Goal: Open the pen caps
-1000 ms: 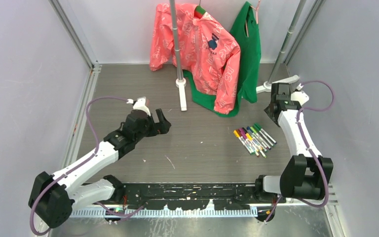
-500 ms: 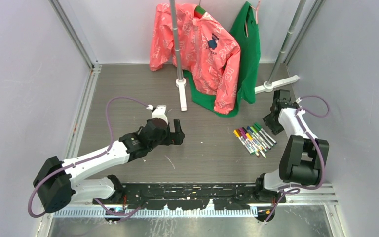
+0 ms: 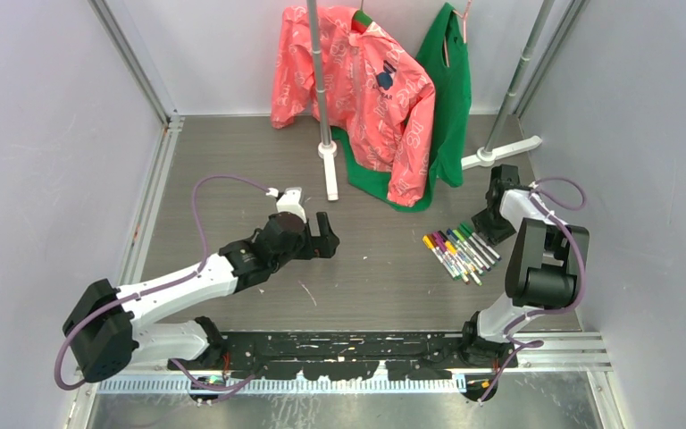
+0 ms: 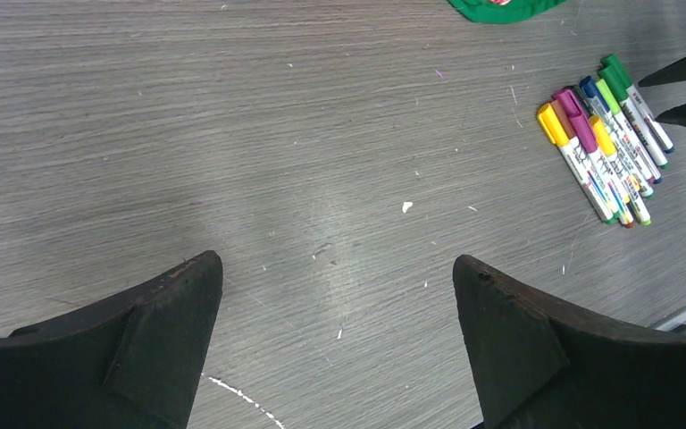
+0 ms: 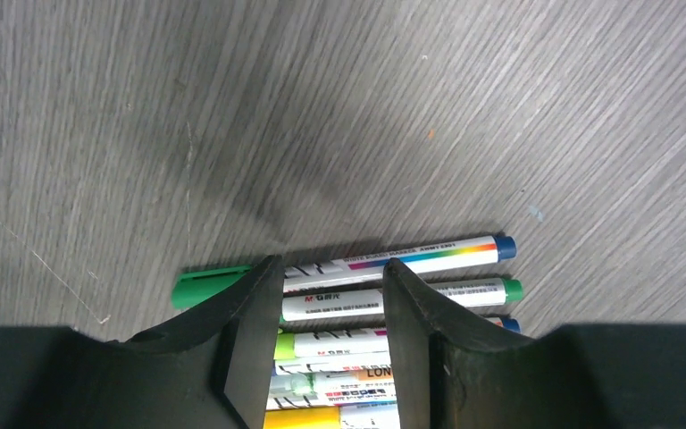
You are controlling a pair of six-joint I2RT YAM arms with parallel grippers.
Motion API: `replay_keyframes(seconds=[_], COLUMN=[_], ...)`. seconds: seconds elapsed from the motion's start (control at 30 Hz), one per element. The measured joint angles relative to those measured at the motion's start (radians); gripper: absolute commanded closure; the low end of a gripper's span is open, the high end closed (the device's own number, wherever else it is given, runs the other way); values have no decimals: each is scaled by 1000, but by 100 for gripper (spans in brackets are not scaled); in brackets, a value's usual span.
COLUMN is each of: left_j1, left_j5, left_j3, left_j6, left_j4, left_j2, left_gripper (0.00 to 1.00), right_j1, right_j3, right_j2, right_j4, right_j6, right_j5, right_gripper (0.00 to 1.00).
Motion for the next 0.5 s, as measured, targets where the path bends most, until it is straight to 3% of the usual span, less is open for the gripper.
replay_keyframes(seconds=[0.5], left_j1=[0], left_j5=[3], left_j3=[-44], left_j6=[0], left_j4=[42], left_j2=[26], left_gripper=[0], right_j1=[-11], right_j3=[17], right_j2=[55], right_j4=[31], right_j6=[4], right_j5=[0], right_gripper=[49])
